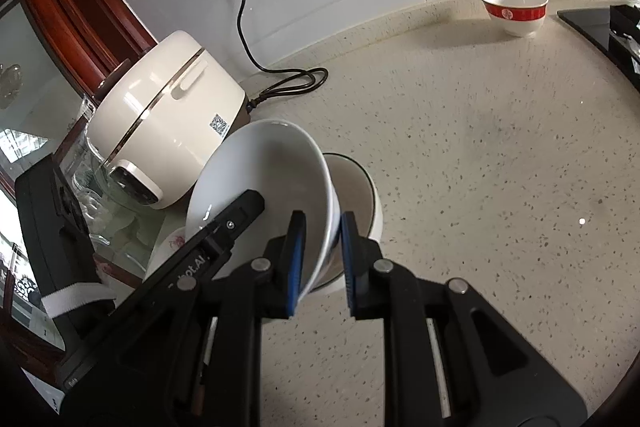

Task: Organize plates and bowls
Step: 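Lower the pink-pattern bowl into the large white bowl and open both tools, then move both tools to the red-banded white bowl by the wall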

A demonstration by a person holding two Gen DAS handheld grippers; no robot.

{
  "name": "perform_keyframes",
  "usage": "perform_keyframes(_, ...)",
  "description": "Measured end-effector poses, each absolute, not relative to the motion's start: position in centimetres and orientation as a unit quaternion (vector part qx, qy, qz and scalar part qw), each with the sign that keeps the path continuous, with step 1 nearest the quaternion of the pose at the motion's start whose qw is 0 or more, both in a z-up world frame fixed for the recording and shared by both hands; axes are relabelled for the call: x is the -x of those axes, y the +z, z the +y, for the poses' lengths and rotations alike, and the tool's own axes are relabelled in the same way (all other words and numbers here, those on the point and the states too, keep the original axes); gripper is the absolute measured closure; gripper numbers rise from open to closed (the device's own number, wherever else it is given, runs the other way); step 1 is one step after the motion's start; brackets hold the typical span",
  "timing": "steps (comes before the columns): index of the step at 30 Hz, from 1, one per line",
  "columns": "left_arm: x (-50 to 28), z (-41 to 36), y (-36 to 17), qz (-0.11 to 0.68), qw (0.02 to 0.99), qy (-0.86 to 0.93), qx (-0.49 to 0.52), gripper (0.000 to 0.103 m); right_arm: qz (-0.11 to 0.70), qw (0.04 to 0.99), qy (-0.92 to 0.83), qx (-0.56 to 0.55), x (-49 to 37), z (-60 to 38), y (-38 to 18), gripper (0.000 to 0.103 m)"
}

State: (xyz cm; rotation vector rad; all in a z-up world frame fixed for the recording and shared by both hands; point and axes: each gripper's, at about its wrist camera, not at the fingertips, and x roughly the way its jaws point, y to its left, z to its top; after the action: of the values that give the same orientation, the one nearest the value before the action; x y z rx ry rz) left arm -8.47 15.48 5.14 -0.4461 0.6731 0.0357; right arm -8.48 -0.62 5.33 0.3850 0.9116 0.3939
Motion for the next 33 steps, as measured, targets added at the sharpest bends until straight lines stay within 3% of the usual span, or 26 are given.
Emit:
perform_keyframes(15, 7.5, 15.1, 4.9, 0.345, 0.916, 0.024, 0.205, 0.078, 0.444, 0.858, 0.181, -0.186, 8.4, -1.1, 5.2, 0.075)
perform_keyframes(18, 7.8, 15.1, 5.2, 0.34, 0.917, 0.024, 0.207, 0.069, 0.431, 0.865, 0.178, -0.186, 8.7, -1.4, 5.8, 0.071)
perform_keyframes(20, 8.1, 14.8, 5.6, 0.332, 0.922, 0.044, 0.193, 0.057, 0.426, 0.867, 0.18, -0.188, 8.9, -1.5, 6.2, 0.068)
perform_keyframes(22, 8.5, 14.9, 6.1, 0.32, 0.927, 0.073, 0.18, 0.035, 0.424, 0.867, 0.181, -0.191, 9.0, -1.7, 6.5, 0.064)
perform_keyframes(25, 9.0, 15.4, 6.4, 0.313, 0.927, 0.077, 0.191, 0.027, 0.419, 0.866, 0.184, -0.203, 9.4, -2.2, 6.6, 0.054)
perform_keyframes(33, 9.9, 15.0, 7.3, 0.295, 0.93, 0.081, 0.203, 0.021, 0.415, 0.864, 0.171, -0.229, 9.9, -4.3, 6.2, 0.046)
